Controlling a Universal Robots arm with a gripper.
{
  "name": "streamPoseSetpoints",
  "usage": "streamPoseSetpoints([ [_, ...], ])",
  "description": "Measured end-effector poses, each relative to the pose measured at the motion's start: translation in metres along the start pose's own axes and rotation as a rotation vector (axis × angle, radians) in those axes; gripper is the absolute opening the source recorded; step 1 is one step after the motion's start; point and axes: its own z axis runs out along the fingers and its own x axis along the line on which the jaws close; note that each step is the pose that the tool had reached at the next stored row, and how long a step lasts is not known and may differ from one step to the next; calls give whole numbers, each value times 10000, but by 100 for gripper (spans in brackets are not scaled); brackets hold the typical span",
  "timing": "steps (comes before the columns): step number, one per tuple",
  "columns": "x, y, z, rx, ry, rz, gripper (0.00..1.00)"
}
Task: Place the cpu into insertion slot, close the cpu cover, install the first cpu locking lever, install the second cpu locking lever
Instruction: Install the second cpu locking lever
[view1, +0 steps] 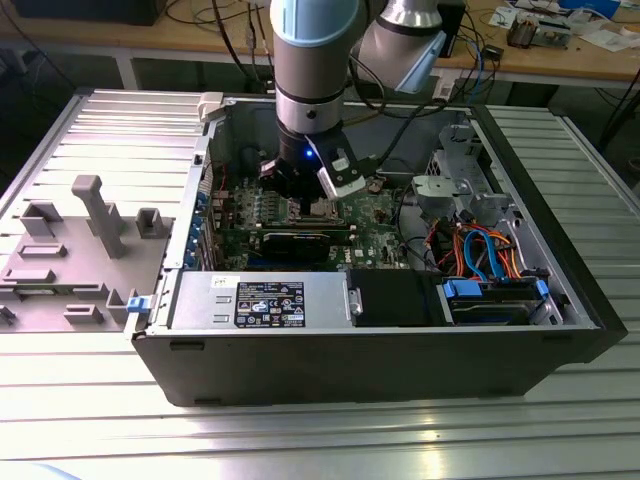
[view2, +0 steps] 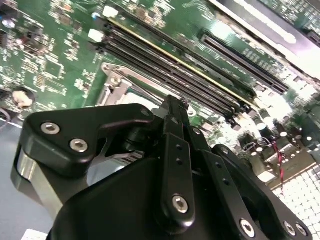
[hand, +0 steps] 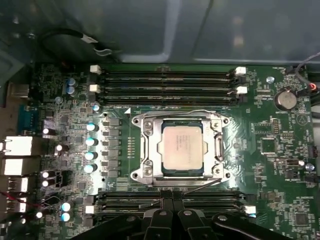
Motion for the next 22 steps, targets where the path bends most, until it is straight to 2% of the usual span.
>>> streamPoseSetpoints([
  [3,13,-37,18,-23,3,0,11],
  [5,19,-61,28,-75,6,4,11],
  [10,109,-78,45,-204,6,7,11],
  [11,128,-83,53,-258,5,7,11],
  [22,131,-87,64,-270,6,9,11],
])
